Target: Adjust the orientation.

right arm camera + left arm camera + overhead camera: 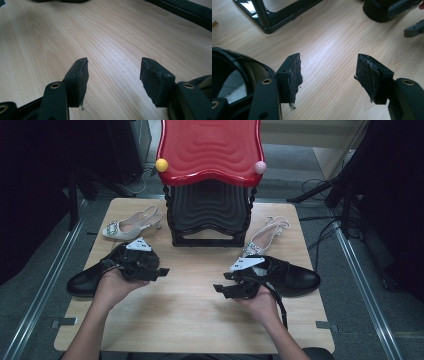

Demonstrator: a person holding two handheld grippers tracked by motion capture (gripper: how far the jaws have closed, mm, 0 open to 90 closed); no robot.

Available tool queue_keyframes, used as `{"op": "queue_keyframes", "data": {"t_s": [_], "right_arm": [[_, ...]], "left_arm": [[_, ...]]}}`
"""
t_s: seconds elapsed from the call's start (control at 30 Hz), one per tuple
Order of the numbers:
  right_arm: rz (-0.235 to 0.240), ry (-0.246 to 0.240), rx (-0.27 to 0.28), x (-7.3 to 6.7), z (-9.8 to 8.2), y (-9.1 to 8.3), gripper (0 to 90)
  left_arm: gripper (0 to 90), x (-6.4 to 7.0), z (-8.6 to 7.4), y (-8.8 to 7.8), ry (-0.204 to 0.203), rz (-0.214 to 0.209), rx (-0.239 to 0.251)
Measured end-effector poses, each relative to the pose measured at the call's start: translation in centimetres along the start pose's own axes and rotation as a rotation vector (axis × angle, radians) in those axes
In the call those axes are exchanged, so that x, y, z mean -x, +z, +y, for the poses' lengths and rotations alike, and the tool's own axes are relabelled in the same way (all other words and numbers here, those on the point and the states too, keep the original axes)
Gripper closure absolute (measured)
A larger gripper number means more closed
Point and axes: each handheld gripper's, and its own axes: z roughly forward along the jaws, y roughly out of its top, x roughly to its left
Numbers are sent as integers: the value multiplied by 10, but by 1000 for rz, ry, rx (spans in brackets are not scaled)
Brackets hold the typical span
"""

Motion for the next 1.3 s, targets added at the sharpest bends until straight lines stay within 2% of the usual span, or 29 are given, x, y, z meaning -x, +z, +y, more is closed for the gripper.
{"op": "queue_keyframes", "data": {"t_s": [0.13,0.2,0.3,0.4,0.6,0.7,0.8,0.83,0.87,0.9,0.93,1.0,1.03,1.07,1.1,1.13,1.23,1.3], "right_arm": [[25,-16,20,-4,1,-2,428],[34,-22,29,-5,0,-3,439],[71,-12,32,-7,0,-2,441],[83,-20,38,-11,1,-1,444],[80,-43,13,-14,2,4,465],[76,-48,1,-14,2,6,465],[69,-64,12,-15,4,8,465],[69,-65,12,-15,4,8,463],[71,-66,10,-16,5,9,462],[68,-68,10,-16,5,10,459],[67,-69,9,-16,6,10,458],[68,-69,7,-16,6,11,458],[69,-70,-1,-16,7,13,457],[69,-68,-5,-16,7,14,455],[70,-70,-8,-16,7,15,455],[70,-71,-10,-16,7,15,455],[69,-68,-15,-17,7,16,454],[71,-68,-15,-17,7,17,454]], "left_arm": [[402,-2,3,-6,-42,19,15],[418,-4,4,-9,-53,9,22],[417,-6,4,-14,-45,11,47],[420,-8,4,-19,-48,37,34],[428,-18,2,-31,-109,67,38],[428,-24,0,-37,-112,89,45],[428,-29,-1,-39,-120,100,43],[427,-33,-1,-38,-129,100,41],[427,-41,-1,-34,-147,120,31],[429,-41,-1,-34,-147,120,31],[431,-49,-2,-27,-166,114,19],[434,-51,-2,-23,-174,117,6],[440,-55,-1,-16,-190,126,-25],[444,-57,-1,-12,-205,127,-34],[451,-57,-1,-12,-205,127,-34],[460,-56,1,-3,-208,136,-45],[477,-57,2,6,-201,137,-54],[498,-56,4,11,-202,154,-63]]}}
